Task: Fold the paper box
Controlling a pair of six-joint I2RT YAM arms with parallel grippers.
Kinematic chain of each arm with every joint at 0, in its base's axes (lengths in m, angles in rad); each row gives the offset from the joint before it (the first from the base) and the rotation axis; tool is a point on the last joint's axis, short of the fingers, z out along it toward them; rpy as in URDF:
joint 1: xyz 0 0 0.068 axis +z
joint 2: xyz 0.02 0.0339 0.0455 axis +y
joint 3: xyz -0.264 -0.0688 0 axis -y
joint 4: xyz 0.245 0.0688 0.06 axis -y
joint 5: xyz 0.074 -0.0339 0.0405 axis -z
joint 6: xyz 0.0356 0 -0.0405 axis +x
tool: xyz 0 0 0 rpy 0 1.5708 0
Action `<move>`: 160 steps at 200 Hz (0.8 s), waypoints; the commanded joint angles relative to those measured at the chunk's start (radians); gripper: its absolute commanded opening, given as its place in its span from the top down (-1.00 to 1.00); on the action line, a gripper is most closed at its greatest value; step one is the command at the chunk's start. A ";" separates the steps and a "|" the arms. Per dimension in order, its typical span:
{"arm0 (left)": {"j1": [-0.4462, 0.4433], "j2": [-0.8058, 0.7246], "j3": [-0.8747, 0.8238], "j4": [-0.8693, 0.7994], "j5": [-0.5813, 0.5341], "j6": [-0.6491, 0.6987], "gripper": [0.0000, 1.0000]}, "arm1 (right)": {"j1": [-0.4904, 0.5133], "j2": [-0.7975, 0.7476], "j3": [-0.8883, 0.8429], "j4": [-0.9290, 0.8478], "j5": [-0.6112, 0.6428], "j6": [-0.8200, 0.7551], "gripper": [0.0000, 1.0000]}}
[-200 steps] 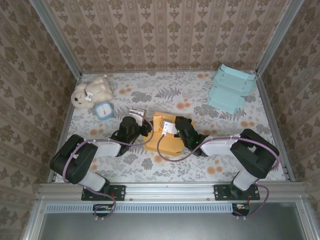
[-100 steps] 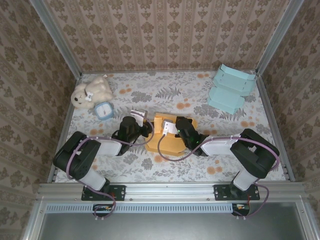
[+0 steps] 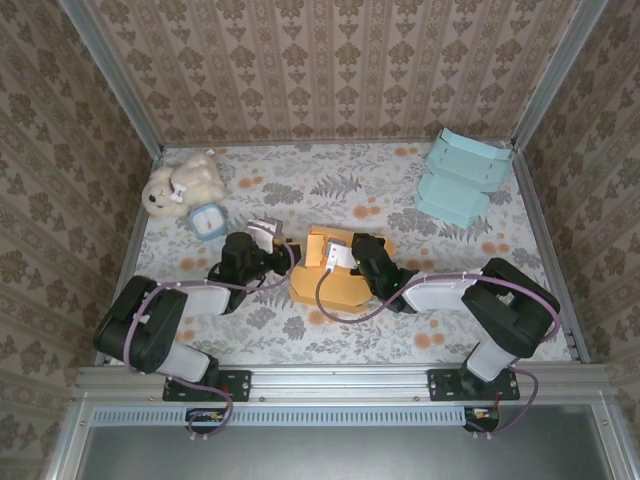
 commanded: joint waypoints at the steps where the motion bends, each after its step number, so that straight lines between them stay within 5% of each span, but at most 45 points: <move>1: 0.001 0.045 0.006 0.102 0.128 -0.027 0.16 | 0.004 -0.018 -0.028 -0.019 -0.028 0.006 1.00; 160: 0.002 0.310 0.138 0.244 0.159 -0.088 0.32 | 0.007 -0.007 -0.023 -0.028 -0.034 0.002 1.00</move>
